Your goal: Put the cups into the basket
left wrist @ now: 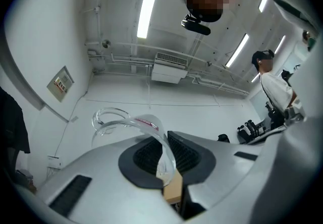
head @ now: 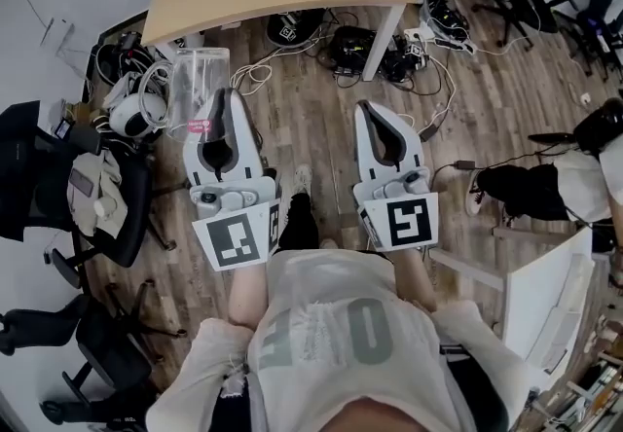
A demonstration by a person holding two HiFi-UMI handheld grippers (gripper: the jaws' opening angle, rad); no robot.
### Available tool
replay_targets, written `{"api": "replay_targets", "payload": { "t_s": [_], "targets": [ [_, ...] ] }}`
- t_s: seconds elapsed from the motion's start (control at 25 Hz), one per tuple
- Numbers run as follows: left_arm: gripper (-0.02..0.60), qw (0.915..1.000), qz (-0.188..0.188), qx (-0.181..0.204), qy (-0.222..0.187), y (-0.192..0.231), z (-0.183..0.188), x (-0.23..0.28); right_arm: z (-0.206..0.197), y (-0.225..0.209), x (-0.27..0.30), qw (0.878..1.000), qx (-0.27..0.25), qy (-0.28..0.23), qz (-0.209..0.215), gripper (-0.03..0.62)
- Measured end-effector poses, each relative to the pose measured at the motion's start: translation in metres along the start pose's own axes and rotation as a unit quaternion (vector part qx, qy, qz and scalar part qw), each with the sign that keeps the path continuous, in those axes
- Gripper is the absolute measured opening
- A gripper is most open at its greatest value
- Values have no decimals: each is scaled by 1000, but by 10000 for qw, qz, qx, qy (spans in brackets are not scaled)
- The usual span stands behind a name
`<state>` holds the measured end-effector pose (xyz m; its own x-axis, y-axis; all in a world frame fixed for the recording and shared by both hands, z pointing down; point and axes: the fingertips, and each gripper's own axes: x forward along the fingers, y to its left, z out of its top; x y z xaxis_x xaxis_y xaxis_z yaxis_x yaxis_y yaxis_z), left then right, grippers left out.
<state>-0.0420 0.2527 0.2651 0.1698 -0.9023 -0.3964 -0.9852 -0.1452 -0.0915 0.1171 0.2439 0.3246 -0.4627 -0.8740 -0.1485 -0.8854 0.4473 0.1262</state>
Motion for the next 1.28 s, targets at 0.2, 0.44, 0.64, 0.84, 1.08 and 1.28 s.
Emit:
{"api": "replay_targets", "payload": {
  "t_s": [0.2,0.44,0.64,0.84,1.08,1.28],
  "targets": [
    [34,10000,31,24,-40,28,-12,55,-6,-14,64,10000,-1,62,20,-3],
    [34,9989,72,457,-41,74,-35,124,0,-20,157,9999,-141,-66,56,-3],
    [34,9985,11,482,-249,103,-47,176,6,-23,218,9995,-223,-235,7,-3],
    [34,9969,-54,681,-392,114,-61,211,-1,-30,259,9995,-225,-221,-5,-3],
    [34,9977,-110,615,-266,123,-86,241,-15,-32,294,9999,-11,-92,95,-3],
    [34,9984,-64,530,-160,128,-114,280,-32,-47,333,9998,52,-65,200,-3]
  ]
}}
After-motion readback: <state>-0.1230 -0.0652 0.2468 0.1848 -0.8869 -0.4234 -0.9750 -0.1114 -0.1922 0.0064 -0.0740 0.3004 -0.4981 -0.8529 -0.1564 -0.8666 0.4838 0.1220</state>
